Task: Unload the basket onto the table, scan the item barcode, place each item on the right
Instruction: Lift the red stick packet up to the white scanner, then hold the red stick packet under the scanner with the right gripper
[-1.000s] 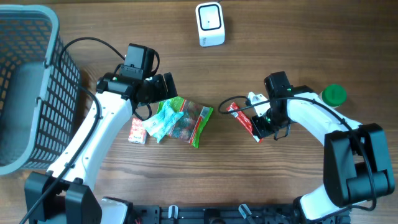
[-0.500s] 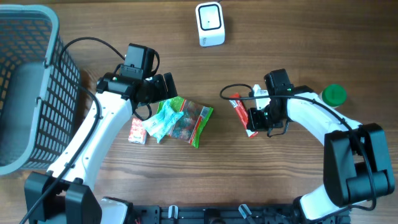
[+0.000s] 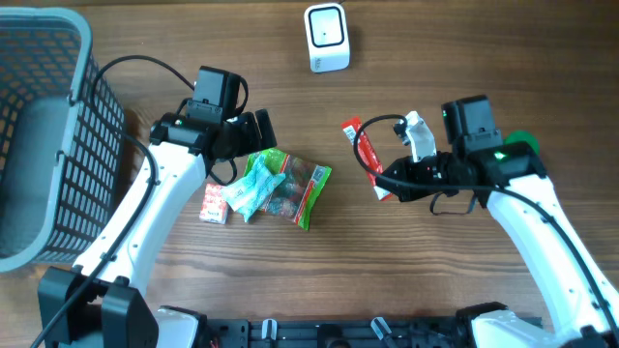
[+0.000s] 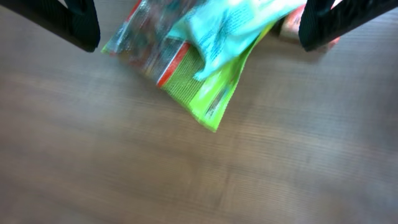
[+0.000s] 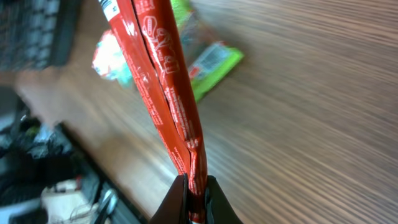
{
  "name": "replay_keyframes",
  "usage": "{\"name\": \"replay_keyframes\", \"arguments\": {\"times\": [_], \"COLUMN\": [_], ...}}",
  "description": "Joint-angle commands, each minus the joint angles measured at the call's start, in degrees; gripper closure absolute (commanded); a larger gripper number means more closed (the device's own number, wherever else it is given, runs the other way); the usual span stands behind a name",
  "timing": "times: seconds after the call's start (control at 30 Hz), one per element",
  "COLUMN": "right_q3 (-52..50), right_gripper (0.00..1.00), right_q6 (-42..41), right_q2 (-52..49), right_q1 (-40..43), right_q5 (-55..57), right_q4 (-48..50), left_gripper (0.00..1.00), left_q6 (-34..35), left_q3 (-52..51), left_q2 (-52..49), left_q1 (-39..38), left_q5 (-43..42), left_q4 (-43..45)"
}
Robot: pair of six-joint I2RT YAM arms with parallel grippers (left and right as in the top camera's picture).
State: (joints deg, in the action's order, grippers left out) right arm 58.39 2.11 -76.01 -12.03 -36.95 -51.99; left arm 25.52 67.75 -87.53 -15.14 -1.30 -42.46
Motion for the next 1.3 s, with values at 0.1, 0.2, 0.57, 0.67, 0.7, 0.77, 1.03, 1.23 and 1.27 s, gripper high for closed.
{"name": "replay_keyframes", "arguments": {"times": [0.1, 0.2, 0.57, 0.67, 0.7, 0.77, 1.03, 1.23, 1.27], "right_q3": [0.87, 0.87, 0.87, 5.11, 8.68, 20.11, 69.13, 69.24, 69.2], "right_gripper": [0.96, 0.96, 0.96, 0.96, 0.96, 0.96, 0.96, 0.96, 0.96], "right_q6": [5.68, 5.77, 4.76, 0.98, -0.81, -0.63, -3.8, -5.14, -5.14], "right_q2": [1.22, 1.22, 1.22, 1.22, 0.96, -0.9, -23.93, -35.19, -36.7], "right_q1": [0.37, 0.37, 0.37, 0.37, 0.37, 0.37, -1.33, -14.16, -14.97], "right_q5": [-7.5, -8.15, -8.11, -5.4, -2.14, 2.82, 16.55, 51.41, 53.81], "right_q4": [-1.16, -0.24, 1.73, 1.92, 0.79, -6.16, -27.74, -20.87, -20.48], "left_gripper": [0.0, 0.0, 0.0, 0.0, 0.0, 0.0, 0.0, 0.0, 0.0], "left_q6": [8.63, 8.37, -3.02, -3.04, -3.04, -3.04, -3.04, -3.04, -3.04], "left_q3": [0.96, 0.96, 0.94, 0.94, 0.94, 0.94, 0.94, 0.94, 0.94], "left_q2": [0.2, 0.2, 0.2, 0.2, 0.2, 0.2, 0.2, 0.2, 0.2], "left_q1": [9.09, 15.74, 21.22, 21.03, 21.03, 21.03, 21.03, 21.03, 21.03], "left_q5": [-1.95, -7.26, -11.1, -11.1, -11.1, -11.08, -11.1, -11.1, -11.1], "left_q4": [2.71, 2.62, 3.04, 3.02, 3.02, 3.02, 3.02, 3.02, 3.02]}}
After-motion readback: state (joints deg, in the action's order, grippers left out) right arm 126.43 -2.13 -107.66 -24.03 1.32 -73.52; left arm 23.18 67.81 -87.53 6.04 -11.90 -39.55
